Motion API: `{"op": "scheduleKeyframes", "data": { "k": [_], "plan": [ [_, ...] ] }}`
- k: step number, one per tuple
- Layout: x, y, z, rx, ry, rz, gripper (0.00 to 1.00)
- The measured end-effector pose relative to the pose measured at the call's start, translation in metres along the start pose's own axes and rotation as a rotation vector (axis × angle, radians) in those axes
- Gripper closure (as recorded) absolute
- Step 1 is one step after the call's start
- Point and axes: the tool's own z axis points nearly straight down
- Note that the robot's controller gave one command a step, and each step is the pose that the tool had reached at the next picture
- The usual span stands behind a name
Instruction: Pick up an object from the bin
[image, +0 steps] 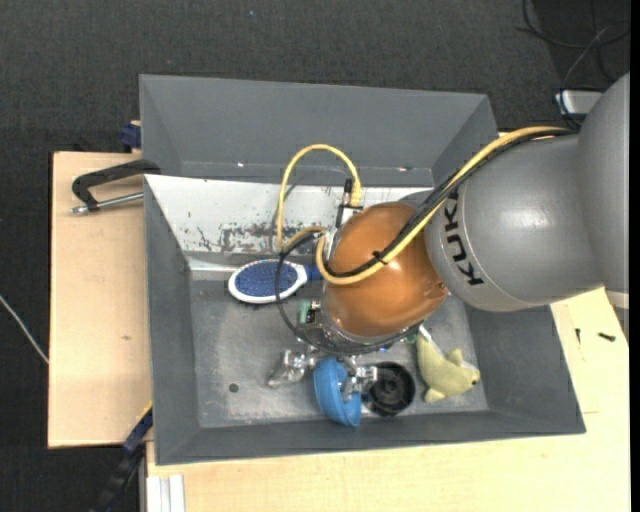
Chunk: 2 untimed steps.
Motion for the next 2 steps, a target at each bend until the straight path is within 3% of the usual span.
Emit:
{"op": "scheduleKeyframes", "data": {
  "k": [1,2],
  "plan": [
    [0.0000,-0.0027,-0.0040,0.005,0.002,0.000,1.00],
    [-0.0004,-0.0052,-0.0083,0.002,0.005,0.003,1.00]
  ]
}}
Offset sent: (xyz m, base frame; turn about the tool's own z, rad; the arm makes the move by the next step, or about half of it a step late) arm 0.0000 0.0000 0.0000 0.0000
